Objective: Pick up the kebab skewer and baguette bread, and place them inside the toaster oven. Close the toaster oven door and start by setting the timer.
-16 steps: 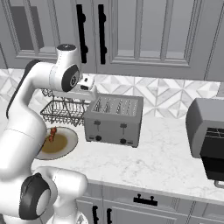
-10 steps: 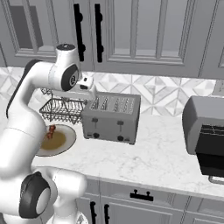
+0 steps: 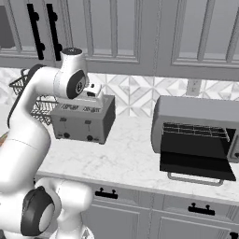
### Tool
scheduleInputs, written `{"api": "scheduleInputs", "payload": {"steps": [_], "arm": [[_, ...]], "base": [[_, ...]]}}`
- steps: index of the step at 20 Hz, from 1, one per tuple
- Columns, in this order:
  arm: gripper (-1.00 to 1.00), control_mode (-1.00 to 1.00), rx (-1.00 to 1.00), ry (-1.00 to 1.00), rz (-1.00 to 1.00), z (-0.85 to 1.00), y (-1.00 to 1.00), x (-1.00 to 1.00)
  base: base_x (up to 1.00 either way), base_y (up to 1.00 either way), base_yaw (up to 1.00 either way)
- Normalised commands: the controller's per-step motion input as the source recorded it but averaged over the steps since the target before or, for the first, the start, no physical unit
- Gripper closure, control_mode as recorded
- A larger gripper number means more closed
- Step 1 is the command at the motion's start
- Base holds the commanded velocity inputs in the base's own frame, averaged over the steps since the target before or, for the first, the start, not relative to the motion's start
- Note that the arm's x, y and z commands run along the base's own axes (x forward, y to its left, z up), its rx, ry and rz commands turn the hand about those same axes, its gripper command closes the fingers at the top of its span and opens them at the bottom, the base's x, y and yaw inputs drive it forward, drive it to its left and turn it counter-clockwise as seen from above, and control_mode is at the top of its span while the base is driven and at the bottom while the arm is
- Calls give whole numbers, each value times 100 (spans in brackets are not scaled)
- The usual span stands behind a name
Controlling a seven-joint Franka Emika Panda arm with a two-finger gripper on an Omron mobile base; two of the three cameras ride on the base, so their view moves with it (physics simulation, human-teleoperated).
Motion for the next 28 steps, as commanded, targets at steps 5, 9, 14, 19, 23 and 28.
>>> {"api": "scheduleInputs", "payload": {"steps": [5,9,14,19,23,28], "arm": [[-100,100,0,0,0,0,0,0],[-100,100,0,0,0,0,0,0],[-100,100,0,0,0,0,0,0],[-100,-100,1,0,0,-4,-37,-13],[-100,-100,14,-10,0,-14,-100,-82],[-100,-100,12,-6,0,-9,-100,-55]], "base": [[52,-23,0],[49,-12,0],[7,-8,0],[1,-4,0],[0,0,0],[0,0,0]]}}
